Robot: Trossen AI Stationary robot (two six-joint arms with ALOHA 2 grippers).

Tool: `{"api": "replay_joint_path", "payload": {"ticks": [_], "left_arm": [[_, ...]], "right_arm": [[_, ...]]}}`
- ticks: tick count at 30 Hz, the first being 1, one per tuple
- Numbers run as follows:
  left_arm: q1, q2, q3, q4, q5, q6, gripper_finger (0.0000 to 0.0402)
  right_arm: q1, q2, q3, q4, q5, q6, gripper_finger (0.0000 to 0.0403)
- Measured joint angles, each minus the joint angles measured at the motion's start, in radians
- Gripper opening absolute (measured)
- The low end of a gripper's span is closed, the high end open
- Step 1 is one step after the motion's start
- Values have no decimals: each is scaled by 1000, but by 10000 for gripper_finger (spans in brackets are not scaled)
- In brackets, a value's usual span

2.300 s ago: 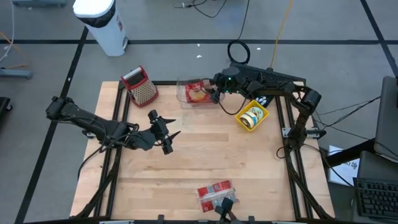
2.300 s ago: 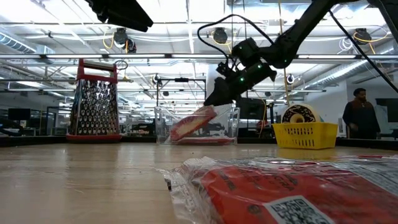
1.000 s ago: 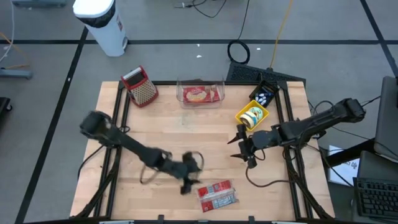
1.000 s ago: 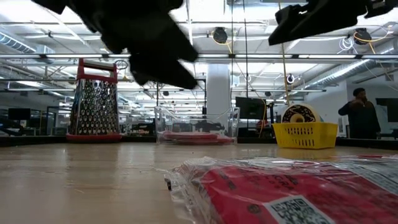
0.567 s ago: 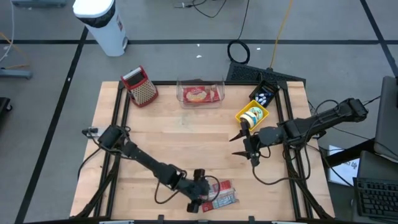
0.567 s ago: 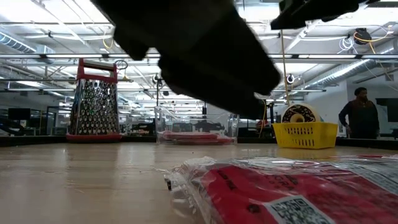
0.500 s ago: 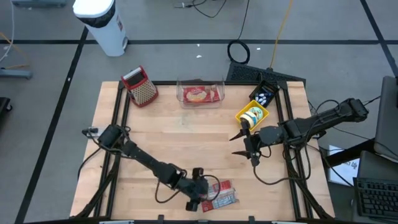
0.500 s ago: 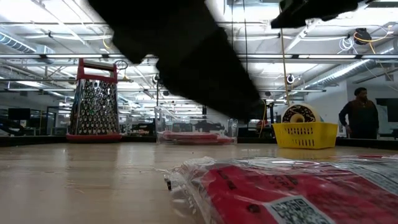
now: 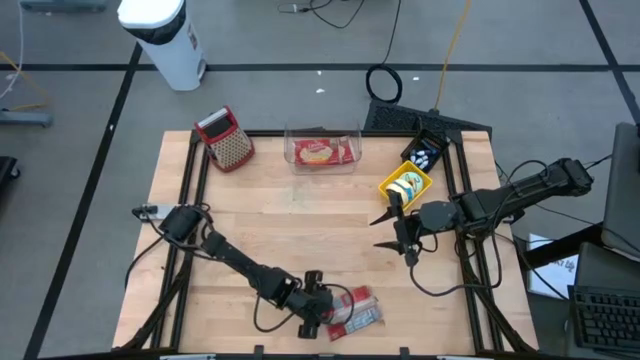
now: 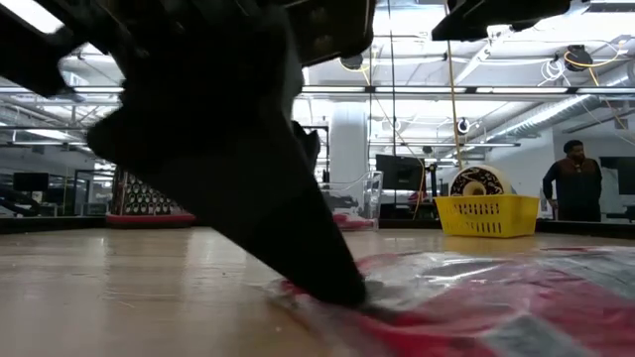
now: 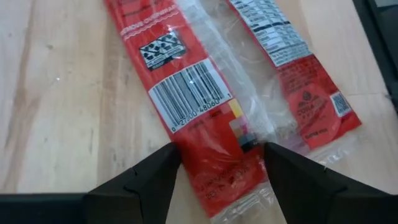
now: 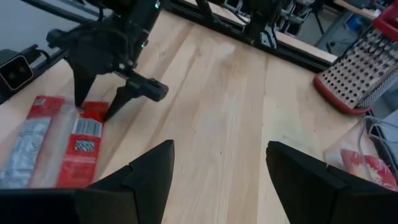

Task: Pick & Place Food Item
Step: Put the red popcorn bag into the transparent bin

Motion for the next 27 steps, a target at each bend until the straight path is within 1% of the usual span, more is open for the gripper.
{"api": "replay_joint_path", "payload": {"ticks": [2, 5, 9, 11, 12, 14, 15, 18, 21, 24, 27], "left_arm": [[1, 13, 0, -8, -1, -3, 234], [0, 23, 0, -26, -8, -2, 190], [6, 17, -1, -32, -14, 26, 94], [11, 5, -1, -40, -11, 58, 39], [16, -2, -1, -51, -10, 73, 21], [23, -22, -2, -96, -21, 78, 14], [24, -39, -5, -130, -51, 87, 14], [24, -95, -9, -216, -156, 161, 7], [24, -180, -10, -292, -286, 202, 3], [24, -268, -7, -350, -387, 228, 1], [23, -339, -7, -347, -459, 268, 2]], "right_arm": [[0, 0, 0, -5, 0, 9, 242], [0, 0, 0, -15, 0, 23, 242], [0, 0, 0, -43, 3, 46, 242], [0, 0, 0, -54, 39, 69, 242], [1, -1, 0, -61, 67, 101, 242], [-2, -7, 0, -80, 130, 187, 242], [-6, -10, 0, -88, 153, 227, 242], [-24, -14, 0, -133, 146, 311, 242], [-40, -16, 0, -168, 122, 379, 242], [-42, -16, -13, -161, 120, 388, 242], [-42, -16, -52, -109, 118, 333, 242]]}}
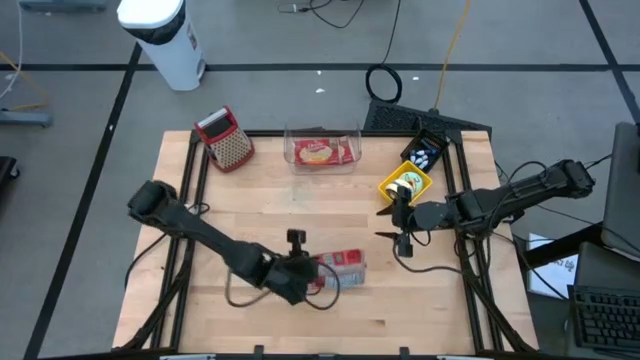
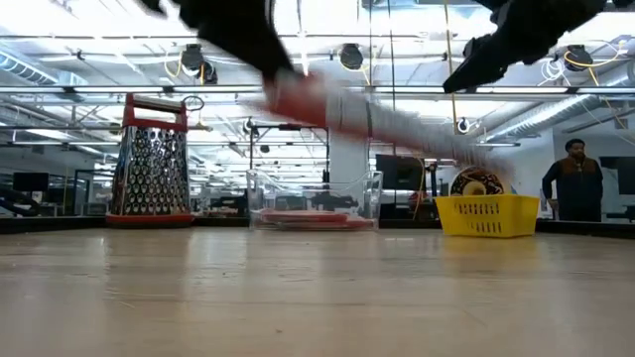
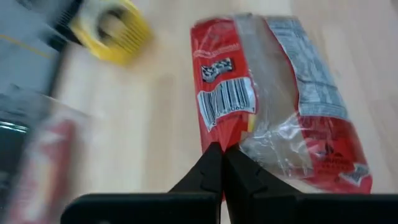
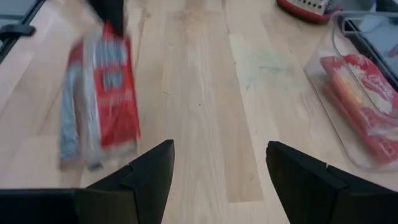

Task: Pick & Place Food Item
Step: Put the red popcorn bag into the transparent bin

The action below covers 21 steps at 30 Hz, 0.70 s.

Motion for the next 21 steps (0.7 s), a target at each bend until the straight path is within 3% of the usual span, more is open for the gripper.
{"api": "replay_joint_path", "payload": {"ticks": [8, 11, 15, 18, 21], "left_arm": [[-16, -146, 1, 37, -164, 133, 1], [-15, -182, 1, 74, -188, 172, 1], [4, -204, 1, 135, -140, 176, 1], [24, -213, 1, 161, -80, 170, 1], [39, -212, 1, 196, -36, 159, 1]], "right_arm": [[-6, 0, -185, 309, -49, -27, 242], [-5, 0, -286, 469, -51, -107, 242], [7, 1, -429, 797, -125, -329, 242], [44, 7, -493, 1045, -86, -534, 242], [91, 7, -513, 1174, -33, -773, 242]]}}
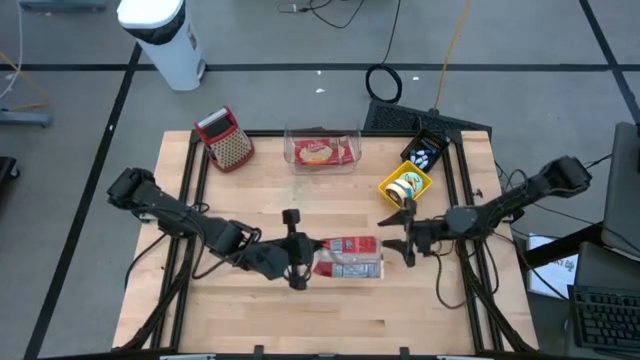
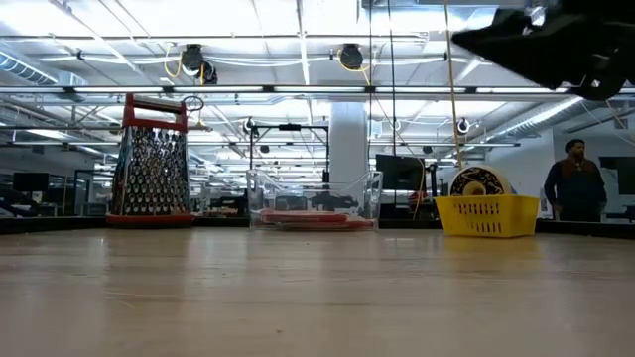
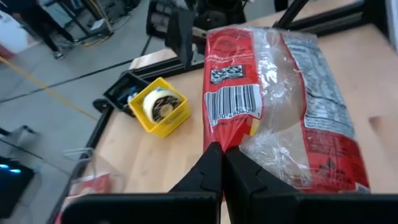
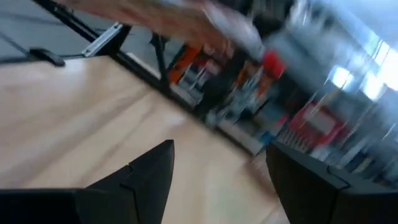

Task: Pick & Place Food Item
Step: Put the red popcorn bag into the transparent bin

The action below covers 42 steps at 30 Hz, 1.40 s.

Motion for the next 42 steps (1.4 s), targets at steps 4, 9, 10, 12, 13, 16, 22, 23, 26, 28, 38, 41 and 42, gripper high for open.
{"api": "replay_joint_path", "payload": {"ticks": [4, 9, 10, 12, 13, 16, 22, 23, 26, 28, 38, 41, 42], "left_arm": [[20, 0, 0, 27, 43, -25, 2], [48, 0, 0, 22, 52, -72, 2], [54, 0, 0, 22, 56, -79, 1], [64, 0, 1, 22, 65, -92, 1], [68, 0, 1, 23, 70, -97, 1], [74, 0, 1, 24, 74, -100, 1], [74, 0, 2, 23, 74, -116, 1], [74, -1, 2, 23, 74, -116, 1], [74, 0, 2, 22, 74, -117, 1], [74, -1, 2, 22, 74, -116, 1], [98, -1, 2, 21, 119, -134, 0], [109, -1, 2, 20, 138, -147, 0], [112, -1, 2, 20, 145, -149, 0]], "right_arm": [[61, 2, 22, 20, 66, -249, 242], [118, 36, 59, 28, 120, -453, 242], [127, 47, 67, 42, 149, -485, 242], [145, 63, 76, 71, 208, -564, 242], [153, 70, 76, 92, 229, -612, 242], [169, 95, 76, 190, 283, -725, 242], [177, 101, 77, 309, 357, -778, 242], [177, 101, 77, 311, 354, -772, 242], [182, 100, 77, 254, 307, -733, 242], [182, 101, 77, 180, 244, -704, 242], [182, 104, 77, 126, 198, -631, 202], [181, 104, 77, 126, 198, -593, 156], [181, 104, 77, 126, 197, -576, 137]]}}
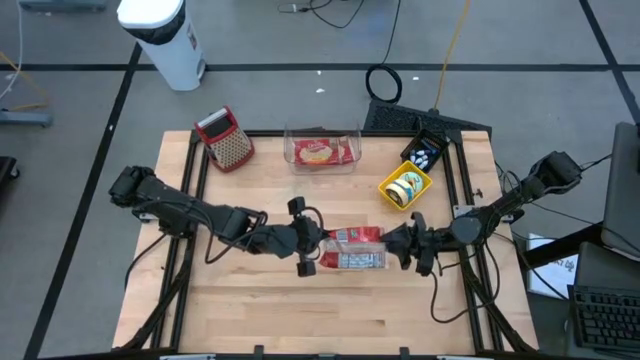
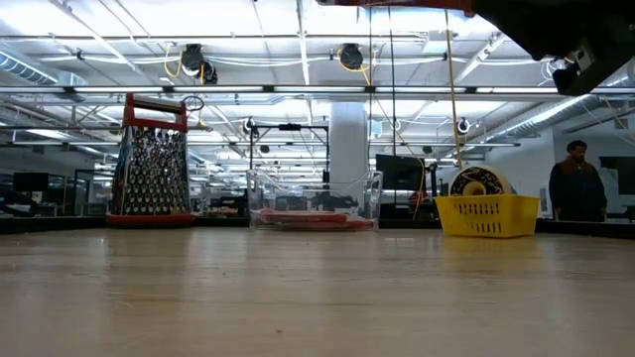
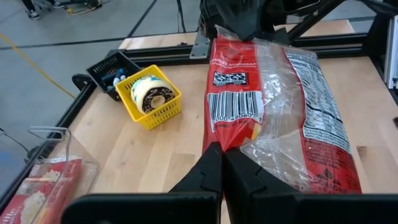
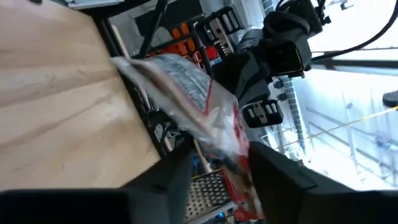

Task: Pick & Place Food Item
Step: Put the red popcorn bag into the transparent bin

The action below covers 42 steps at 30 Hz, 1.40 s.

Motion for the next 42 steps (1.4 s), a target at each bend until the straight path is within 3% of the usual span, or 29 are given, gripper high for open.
{"api": "replay_joint_path", "payload": {"ticks": [7, 17, 27, 30, 35, 39, 42], "left_arm": [[23, 0, 0, -2, 11, -9, 5], [25, 0, 0, 21, 6, 186, 20], [24, -2, 0, 66, 22, 282, 11], [21, -2, 0, 72, 22, 226, 48], [22, -2, 0, 75, -71, 157, 149], [18, -16, 19, 77, -183, 272, 216], [5, -33, 53, 91, -323, 358, 246]], "right_arm": [[0, 0, 0, -1, -2, 103, 13], [0, 0, 0, -24, -4, 268, 6], [0, 0, -1, -23, -7, 284, 2], [0, 0, -1, -25, -8, 284, 2], [0, 0, -1, -24, -3, 285, 1], [-1, 0, -1, -22, 0, 330, 1], [-1, -1, 0, -37, -4, 392, 0]]}}
